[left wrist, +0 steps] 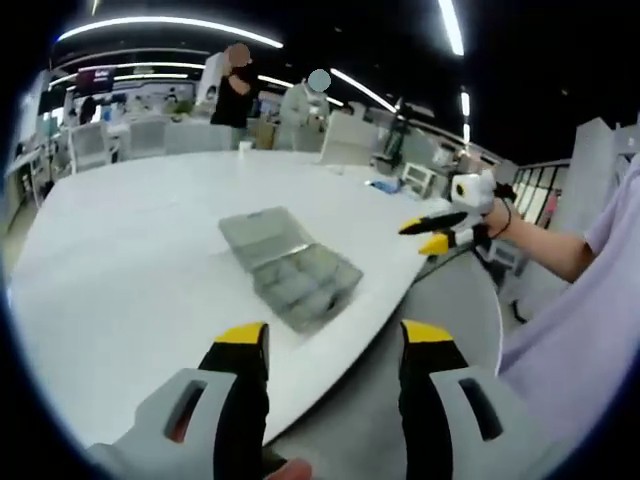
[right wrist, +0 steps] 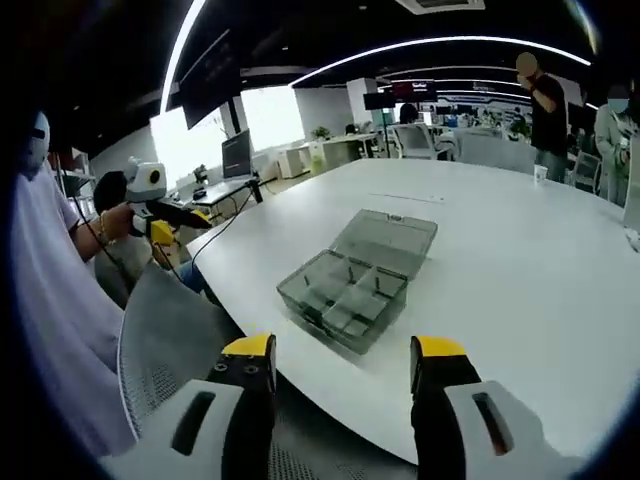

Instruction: Insert the divider into the dual guide fixture by aligning both edges with the guide slots and pushing it downward to the bottom, including one-sided entry, uneven engagement, binding, and posture correction.

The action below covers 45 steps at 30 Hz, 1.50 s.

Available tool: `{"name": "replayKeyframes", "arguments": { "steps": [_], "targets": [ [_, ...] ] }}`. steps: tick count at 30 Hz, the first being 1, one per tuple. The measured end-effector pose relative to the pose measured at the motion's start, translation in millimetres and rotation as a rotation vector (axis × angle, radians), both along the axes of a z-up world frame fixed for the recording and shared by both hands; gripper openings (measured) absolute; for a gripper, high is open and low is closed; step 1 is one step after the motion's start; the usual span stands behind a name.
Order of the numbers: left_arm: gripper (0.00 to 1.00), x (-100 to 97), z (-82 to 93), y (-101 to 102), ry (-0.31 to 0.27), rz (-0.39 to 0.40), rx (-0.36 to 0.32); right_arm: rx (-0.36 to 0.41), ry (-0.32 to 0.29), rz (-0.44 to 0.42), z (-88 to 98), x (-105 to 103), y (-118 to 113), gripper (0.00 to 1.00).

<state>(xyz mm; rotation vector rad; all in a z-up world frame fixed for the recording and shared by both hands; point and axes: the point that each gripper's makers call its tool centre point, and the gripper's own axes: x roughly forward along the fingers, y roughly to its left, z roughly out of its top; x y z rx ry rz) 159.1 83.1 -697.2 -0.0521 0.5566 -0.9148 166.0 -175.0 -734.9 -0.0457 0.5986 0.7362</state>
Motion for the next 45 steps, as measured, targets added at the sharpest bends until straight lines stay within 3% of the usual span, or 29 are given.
{"name": "replayKeyframes", "arguments": {
  "steps": [9, 15, 26, 36, 38, 45],
  "targets": [
    [0.51, 4.8, 0.6, -12, 0.023, 0.066, 0.045, 0.022, 0.003, 0.062, 18.3, 5, -13, 0.52],
    [0.52, 6.6, -0.8, -23, 0.039, 0.115, 0.052, 0.023, 0.049, 0.105, 15.7, -1, -27, 0.54],
    [0.54, 0.3, -12.7, -29, 0.079, 0.121, 0.106, 0.062, 0.050, 0.107, 12.8, -9, -46, 0.55],
    [0.55, -7.8, 0.8, -25, 0.038, 0.144, 0.099, 0.088, 0.034, 0.105, 18.8, -7, -38, 0.54],
    [0.55, -10.0, 3.2, -18, 0.008, 0.150, 0.102, 0.091, 0.019, 0.111, 19.0, -1, -34, 0.53],
    [0.55, -7.4, 8.7, -14, 0.004, 0.175, 0.064, 0.089, 0.024, 0.119, 17.5, -6, -28, 0.53]
  ]
}}
